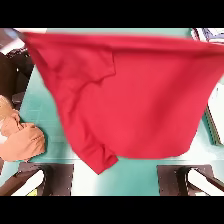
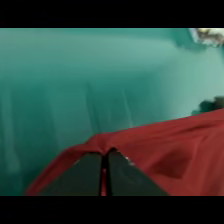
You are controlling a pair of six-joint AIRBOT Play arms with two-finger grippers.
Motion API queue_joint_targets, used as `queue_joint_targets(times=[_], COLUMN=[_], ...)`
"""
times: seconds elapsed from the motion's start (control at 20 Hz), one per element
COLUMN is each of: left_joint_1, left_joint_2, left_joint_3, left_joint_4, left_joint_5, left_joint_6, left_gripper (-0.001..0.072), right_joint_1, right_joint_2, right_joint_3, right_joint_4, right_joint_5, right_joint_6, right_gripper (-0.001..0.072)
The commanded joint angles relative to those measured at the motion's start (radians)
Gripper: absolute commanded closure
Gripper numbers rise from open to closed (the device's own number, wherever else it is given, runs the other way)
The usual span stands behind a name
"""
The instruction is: Fold the shirts.
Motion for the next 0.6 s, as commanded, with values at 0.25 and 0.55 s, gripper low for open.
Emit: queue_joint_targets(times=[0.25, 0.55], left_joint_1=[-0.098, -0.164], left_joint_2=[-0.45, -0.566], left_joint_3=[-0.119, -0.024], left_joint_4=[-0.011, 0.028], left_joint_5=[0.385, 0.486], left_joint_6=[0.159, 0.222], left_gripper=[0.0683, 0.0682], right_joint_1=[0.131, 0.174], right_joint_2=[-0.428, -0.472], right_joint_3=[-0.094, -0.093], right_joint_4=[0.0, -0.001], right_joint_5=[-0.21, -0.406], right_joint_6=[0.027, 0.03], right_gripper=[0.0698, 0.0698])
